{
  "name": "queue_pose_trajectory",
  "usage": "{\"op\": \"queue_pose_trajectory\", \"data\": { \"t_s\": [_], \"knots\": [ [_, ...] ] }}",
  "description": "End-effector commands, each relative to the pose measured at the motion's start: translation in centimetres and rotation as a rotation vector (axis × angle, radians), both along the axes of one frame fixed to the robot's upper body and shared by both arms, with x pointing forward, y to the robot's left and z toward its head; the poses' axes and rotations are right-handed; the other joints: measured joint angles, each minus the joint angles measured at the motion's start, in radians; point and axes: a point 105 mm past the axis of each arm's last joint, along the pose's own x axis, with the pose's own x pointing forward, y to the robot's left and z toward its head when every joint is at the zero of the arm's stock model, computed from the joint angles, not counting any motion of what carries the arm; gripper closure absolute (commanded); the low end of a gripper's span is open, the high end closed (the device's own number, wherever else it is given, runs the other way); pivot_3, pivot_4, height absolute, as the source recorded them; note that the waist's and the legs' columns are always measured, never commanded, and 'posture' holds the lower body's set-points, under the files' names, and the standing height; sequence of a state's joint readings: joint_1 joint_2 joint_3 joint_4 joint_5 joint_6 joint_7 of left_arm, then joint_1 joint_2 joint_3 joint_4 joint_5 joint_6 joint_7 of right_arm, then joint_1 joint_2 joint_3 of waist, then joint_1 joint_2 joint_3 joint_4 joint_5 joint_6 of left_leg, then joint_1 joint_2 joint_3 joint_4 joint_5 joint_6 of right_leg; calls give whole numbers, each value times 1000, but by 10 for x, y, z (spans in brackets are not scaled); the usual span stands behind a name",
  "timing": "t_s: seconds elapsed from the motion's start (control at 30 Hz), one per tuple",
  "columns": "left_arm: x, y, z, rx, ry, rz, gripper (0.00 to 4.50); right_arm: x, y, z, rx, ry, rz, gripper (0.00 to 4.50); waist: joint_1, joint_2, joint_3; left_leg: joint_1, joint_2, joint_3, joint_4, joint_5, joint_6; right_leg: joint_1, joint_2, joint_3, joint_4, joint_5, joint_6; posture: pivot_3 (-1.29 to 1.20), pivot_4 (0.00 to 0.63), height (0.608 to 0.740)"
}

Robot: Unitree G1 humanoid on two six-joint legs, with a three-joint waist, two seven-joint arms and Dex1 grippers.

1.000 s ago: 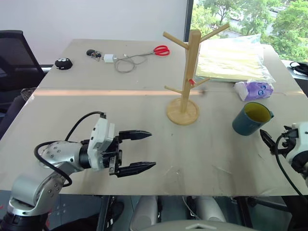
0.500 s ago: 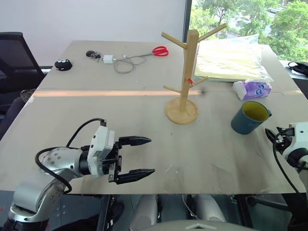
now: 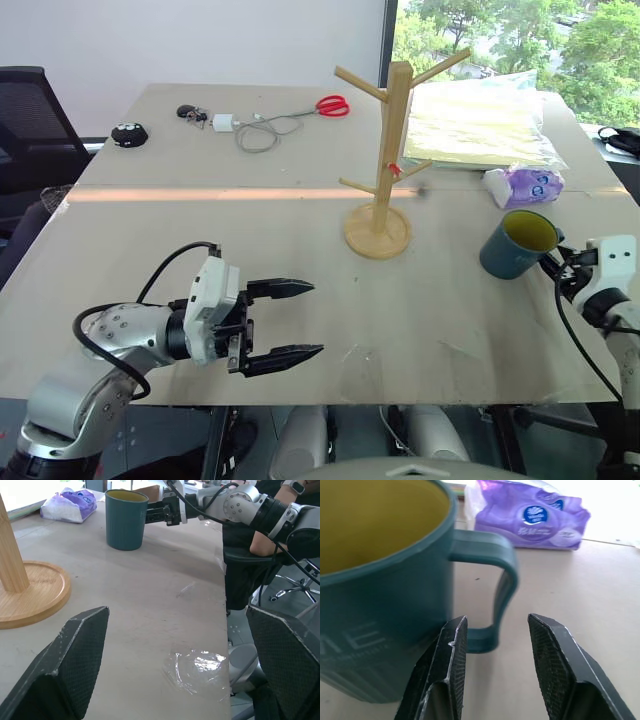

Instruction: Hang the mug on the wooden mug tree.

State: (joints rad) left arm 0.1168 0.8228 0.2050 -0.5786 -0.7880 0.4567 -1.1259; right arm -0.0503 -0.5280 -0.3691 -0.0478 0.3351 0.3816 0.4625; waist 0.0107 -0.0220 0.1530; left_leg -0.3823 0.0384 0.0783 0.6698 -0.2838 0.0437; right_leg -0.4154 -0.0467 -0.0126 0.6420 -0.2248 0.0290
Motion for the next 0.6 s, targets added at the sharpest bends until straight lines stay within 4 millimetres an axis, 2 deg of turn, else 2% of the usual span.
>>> {"op": "queue_pose_trajectory", "data": {
  "t_s": [0.03,0.07,0.1,0.17,0.2,0.23,0.27,0.43,0.6],
  "knots": [
    [-3,-4,12,-3,-47,-28,0,11,4,11,-12,-50,17,2625,-1,0,0,0,0,0,0,0,0,0,0,0,0,0,0,0,150,740],
    [-3,-5,13,-6,-48,-33,0,15,5,10,-9,-51,19,2625,-1,0,0,0,0,0,0,0,0,0,0,0,0,0,0,0,150,740],
    [-3,-5,14,-13,-48,-39,0,18,6,9,-9,-52,19,3051,-2,0,0,0,0,0,0,0,0,0,0,0,0,0,0,0,150,740],
    [-4,-6,17,-26,-52,-47,0,21,9,11,0,-63,31,3540,-3,0,0,0,0,0,0,0,0,0,0,0,0,0,0,0,150,740],
    [-5,-6,18,-31,-51,-51,0,22,11,13,3,-70,34,3632,-3,0,0,0,0,0,0,0,0,0,0,0,0,0,0,0,150,740],
    [-5,-6,18,-33,-50,-54,0,23,12,15,7,-77,40,4249,-3,0,0,0,0,0,0,0,0,0,0,0,0,0,0,0,150,740],
    [-5,-6,19,-34,-50,-55,0,23,14,17,9,-84,48,4469,-3,0,0,0,0,0,0,0,0,0,0,0,0,0,0,0,150,740],
    [-5,-5,19,-48,-55,-49,0,22,17,25,8,-105,76,4469,-2,0,0,-1,0,0,0,0,0,0,0,0,0,0,0,0,150,740],
    [-2,-4,21,-94,-70,-13,0,13,28,49,11,-152,140,4469,-2,2,1,-1,0,0,0,0,0,0,0,0,0,0,0,0,150,740]
  ]
}}
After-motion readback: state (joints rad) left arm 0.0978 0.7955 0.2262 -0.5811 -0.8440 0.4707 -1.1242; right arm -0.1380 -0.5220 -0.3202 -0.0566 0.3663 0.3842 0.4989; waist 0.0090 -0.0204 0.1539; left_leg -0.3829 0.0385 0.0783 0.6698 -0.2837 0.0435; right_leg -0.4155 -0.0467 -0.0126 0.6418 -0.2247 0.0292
